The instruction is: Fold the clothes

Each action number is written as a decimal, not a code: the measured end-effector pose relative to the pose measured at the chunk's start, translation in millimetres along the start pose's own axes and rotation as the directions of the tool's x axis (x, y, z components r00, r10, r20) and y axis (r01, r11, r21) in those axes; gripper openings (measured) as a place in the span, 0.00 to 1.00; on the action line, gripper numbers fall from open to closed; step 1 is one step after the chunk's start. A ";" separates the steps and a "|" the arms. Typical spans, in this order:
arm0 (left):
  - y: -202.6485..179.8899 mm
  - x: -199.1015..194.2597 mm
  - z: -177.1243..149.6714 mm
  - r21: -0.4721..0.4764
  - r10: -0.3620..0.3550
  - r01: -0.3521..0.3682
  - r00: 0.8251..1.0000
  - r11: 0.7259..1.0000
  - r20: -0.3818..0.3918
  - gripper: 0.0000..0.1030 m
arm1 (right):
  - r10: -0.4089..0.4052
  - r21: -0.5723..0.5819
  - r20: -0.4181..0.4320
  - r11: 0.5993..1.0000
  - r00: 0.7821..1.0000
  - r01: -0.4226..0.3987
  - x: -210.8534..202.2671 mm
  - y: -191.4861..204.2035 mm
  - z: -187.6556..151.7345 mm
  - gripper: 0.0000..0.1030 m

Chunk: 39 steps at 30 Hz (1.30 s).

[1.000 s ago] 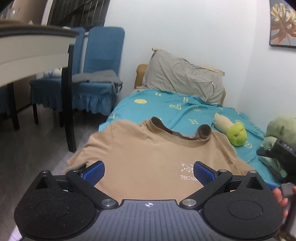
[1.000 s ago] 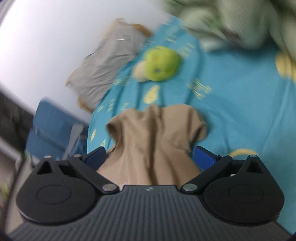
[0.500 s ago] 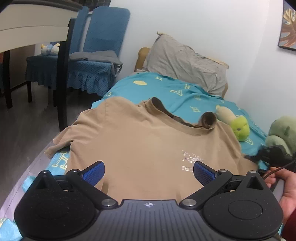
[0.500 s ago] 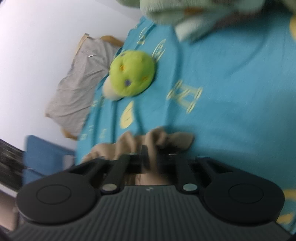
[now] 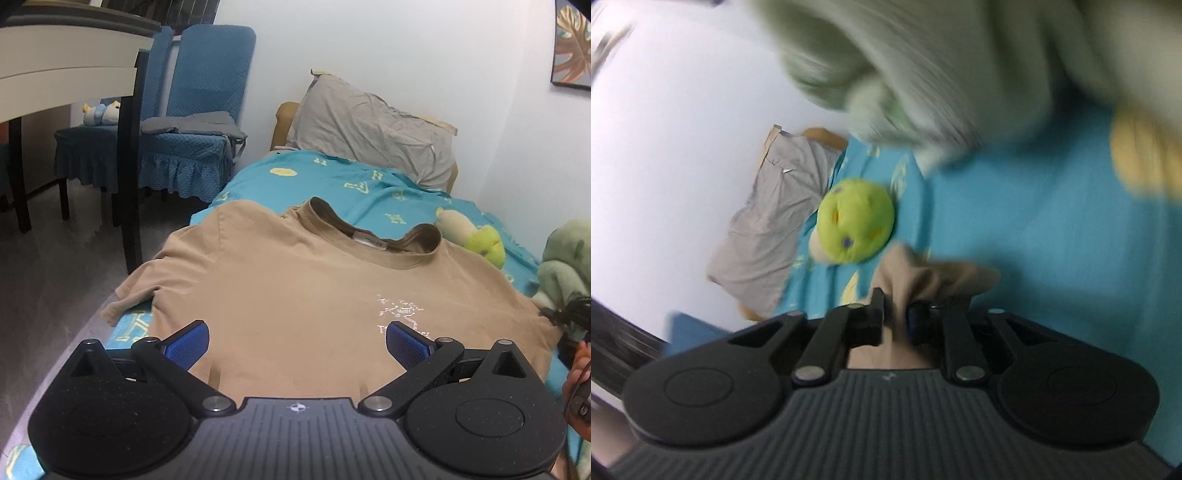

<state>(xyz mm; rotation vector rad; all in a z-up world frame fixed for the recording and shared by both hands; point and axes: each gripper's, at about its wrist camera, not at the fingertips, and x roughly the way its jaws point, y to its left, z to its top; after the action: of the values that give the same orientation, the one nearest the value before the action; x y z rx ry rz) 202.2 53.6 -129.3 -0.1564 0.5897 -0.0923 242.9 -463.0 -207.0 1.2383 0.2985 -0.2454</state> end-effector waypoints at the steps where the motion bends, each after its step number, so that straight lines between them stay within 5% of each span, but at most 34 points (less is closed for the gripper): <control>1: 1.1 0.2 -1.0 0.001 0.006 -0.006 1.000 1.000 -0.002 1.00 | 0.025 0.051 -0.024 0.998 0.999 -0.024 4.7 -6.5 -1.7 0.74; 3: 3.4 1.4 -2.5 -0.002 0.014 -0.014 1.000 1.000 -0.010 1.00 | 0.058 0.118 -0.051 0.992 0.997 -0.052 12.0 -13.0 -6.8 0.93; 14: -10.0 10.0 -9.7 0.069 -0.020 0.022 0.999 0.997 -0.025 1.00 | 0.214 0.198 -0.071 0.960 0.974 -0.196 58.8 -22.6 20.5 0.93; 17: -14.7 11.2 -10.0 0.091 -0.039 0.040 0.999 0.995 -0.015 1.00 | 0.261 0.113 -0.043 0.960 0.964 -0.255 59.5 -8.3 26.3 0.93; 21: -17.9 12.2 -10.8 0.106 -0.052 0.053 0.999 0.993 -0.011 1.00 | 0.320 -0.067 0.158 0.947 0.934 -0.313 28.3 19.7 27.9 0.93; 25: -16.9 13.6 -11.9 0.108 -0.052 0.054 0.998 0.993 -0.022 1.00 | 0.318 -0.101 0.171 0.947 0.933 -0.304 18.3 31.1 32.0 0.93; 29: -13.4 12.3 -10.9 0.093 -0.053 0.055 0.998 0.994 -0.020 1.00 | 0.253 -0.082 0.140 0.966 0.957 -0.244 5.5 19.0 26.8 0.93; 33: -9.4 11.2 -9.5 0.073 -0.052 0.054 0.998 0.996 -0.026 1.00 | 0.035 0.021 0.047 0.999 0.998 -0.036 23.8 1.5 23.4 0.93; 39: -3.3 11.2 -7.9 0.029 -0.055 0.057 0.998 0.998 -0.043 1.00 | -0.014 0.166 -0.057 0.986 0.998 0.023 30.0 -23.2 16.2 0.92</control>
<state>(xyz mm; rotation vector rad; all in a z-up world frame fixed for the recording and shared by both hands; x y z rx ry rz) 206.8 47.9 -141.3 -0.1419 0.6254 -0.1590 264.4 -486.2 -233.4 1.4101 0.3431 -0.2566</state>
